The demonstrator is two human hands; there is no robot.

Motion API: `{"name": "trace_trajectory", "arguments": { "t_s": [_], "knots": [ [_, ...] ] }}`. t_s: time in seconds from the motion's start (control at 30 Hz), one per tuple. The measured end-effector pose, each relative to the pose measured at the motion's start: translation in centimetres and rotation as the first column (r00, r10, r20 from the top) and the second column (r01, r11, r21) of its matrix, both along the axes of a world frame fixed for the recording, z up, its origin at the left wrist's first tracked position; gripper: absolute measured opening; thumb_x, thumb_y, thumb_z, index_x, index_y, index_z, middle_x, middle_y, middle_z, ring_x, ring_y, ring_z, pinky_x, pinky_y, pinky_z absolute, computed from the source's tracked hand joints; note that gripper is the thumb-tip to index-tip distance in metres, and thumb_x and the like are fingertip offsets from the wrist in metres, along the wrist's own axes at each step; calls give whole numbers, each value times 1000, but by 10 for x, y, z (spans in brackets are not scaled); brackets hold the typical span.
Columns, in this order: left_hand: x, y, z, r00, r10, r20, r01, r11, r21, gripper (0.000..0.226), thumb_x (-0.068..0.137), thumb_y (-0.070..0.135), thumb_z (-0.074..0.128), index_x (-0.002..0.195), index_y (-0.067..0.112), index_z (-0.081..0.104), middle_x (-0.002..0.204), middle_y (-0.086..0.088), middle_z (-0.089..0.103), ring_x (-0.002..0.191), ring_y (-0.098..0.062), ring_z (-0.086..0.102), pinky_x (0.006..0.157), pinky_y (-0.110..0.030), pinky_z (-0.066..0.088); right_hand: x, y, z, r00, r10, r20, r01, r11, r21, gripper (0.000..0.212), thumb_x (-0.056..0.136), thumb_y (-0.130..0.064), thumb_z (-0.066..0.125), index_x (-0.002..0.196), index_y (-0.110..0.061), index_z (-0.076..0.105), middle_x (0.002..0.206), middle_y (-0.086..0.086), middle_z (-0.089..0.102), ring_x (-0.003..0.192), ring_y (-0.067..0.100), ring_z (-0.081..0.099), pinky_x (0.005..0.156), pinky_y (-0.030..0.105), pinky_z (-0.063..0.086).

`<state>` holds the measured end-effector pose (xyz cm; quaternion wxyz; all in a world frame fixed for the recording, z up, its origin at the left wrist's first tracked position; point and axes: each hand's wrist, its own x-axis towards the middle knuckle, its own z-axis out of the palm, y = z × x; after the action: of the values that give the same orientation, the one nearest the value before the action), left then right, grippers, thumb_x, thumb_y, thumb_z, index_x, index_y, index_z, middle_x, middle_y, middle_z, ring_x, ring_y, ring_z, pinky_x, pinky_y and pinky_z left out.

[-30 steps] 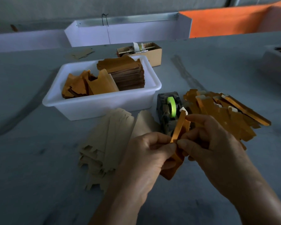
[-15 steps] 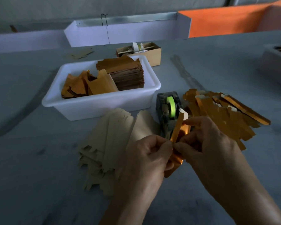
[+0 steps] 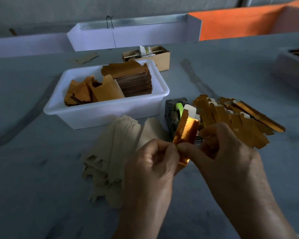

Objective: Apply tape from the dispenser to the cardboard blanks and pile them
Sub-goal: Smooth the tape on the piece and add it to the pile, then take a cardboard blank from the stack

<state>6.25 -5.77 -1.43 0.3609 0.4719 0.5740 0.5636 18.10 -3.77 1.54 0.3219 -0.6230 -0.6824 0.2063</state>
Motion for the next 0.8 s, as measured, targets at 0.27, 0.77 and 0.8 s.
{"name": "trace_trajectory", "arguments": {
  "t_s": [0.27,0.77,0.8],
  "knots": [
    [-8,-1,8,956,-178,234,219,962,-164,21,71,39,58,82,31,74,78,0,74,72,-14,71,58,-26,57,2,8,-18,877,45,-478,-118,985,-123,20,76,-27,67,92,-33,58,81,-9,69,78,3,65,68,19,48],
    [-36,34,-7,353,-2,-936,-443,881,-169,44,85,55,58,109,19,52,112,-3,50,104,-21,45,88,-33,40,41,75,-16,927,-368,76,355,924,144,42,93,-18,51,133,-9,47,128,18,51,117,37,45,93,43,39],
    [-36,36,-6,355,-6,-935,-446,877,-175,39,87,52,57,107,18,53,111,-3,52,104,-22,46,87,-33,40,40,71,-18,934,-353,59,341,928,154,42,92,-17,53,133,-10,48,129,17,51,118,36,46,95,43,38]
  ]
}}
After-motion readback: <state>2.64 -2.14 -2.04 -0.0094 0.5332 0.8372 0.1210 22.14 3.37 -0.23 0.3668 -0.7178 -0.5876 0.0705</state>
